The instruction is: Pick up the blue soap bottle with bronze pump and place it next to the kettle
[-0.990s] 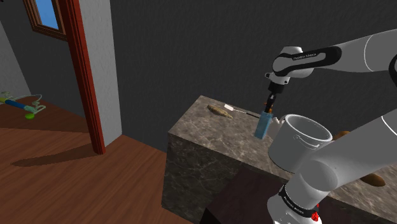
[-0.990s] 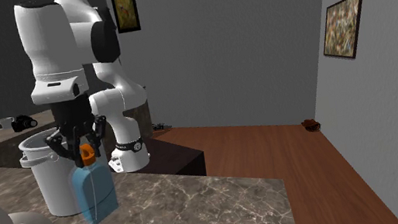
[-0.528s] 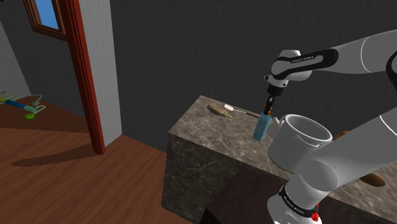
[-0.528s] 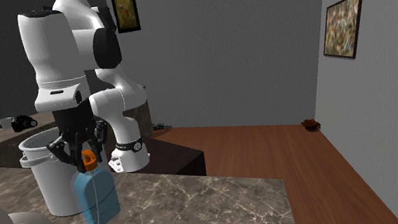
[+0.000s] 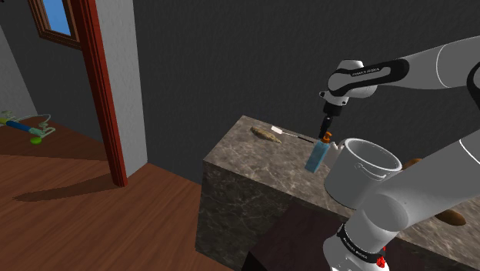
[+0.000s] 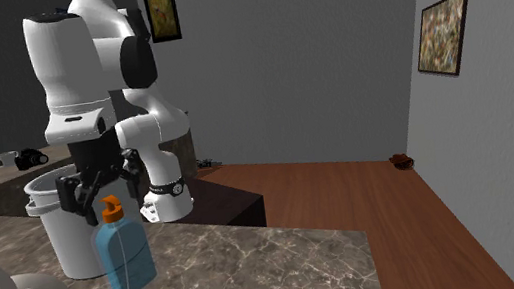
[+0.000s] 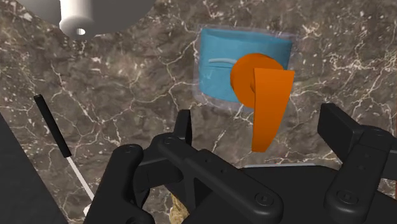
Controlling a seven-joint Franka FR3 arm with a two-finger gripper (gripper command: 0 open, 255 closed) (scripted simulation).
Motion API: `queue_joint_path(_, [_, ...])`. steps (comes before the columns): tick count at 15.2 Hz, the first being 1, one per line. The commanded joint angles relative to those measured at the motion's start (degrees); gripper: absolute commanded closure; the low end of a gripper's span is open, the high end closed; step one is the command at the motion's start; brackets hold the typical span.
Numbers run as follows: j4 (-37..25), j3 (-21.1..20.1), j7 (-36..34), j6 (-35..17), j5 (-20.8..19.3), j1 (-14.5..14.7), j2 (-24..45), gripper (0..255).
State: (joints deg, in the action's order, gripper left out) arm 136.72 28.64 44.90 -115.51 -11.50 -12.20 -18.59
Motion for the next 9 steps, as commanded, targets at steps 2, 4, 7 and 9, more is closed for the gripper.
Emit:
queue_joint_path(2, [-1.46,-0.35,-0.09,2.05,0.03,0.04,-0.62,0])
queue_joint_path(4, [-4.59,-1.0,-0.19,6.08,0.18,0.16,-1.55,0])
queue_joint_path(7, [-5.89,-1.25,-0.2,7.64,0.27,0.22,-1.81,0])
queue_joint_path(9, [-5.9,-1.25,-0.2,7.64,0.27,0.22,-1.81,0])
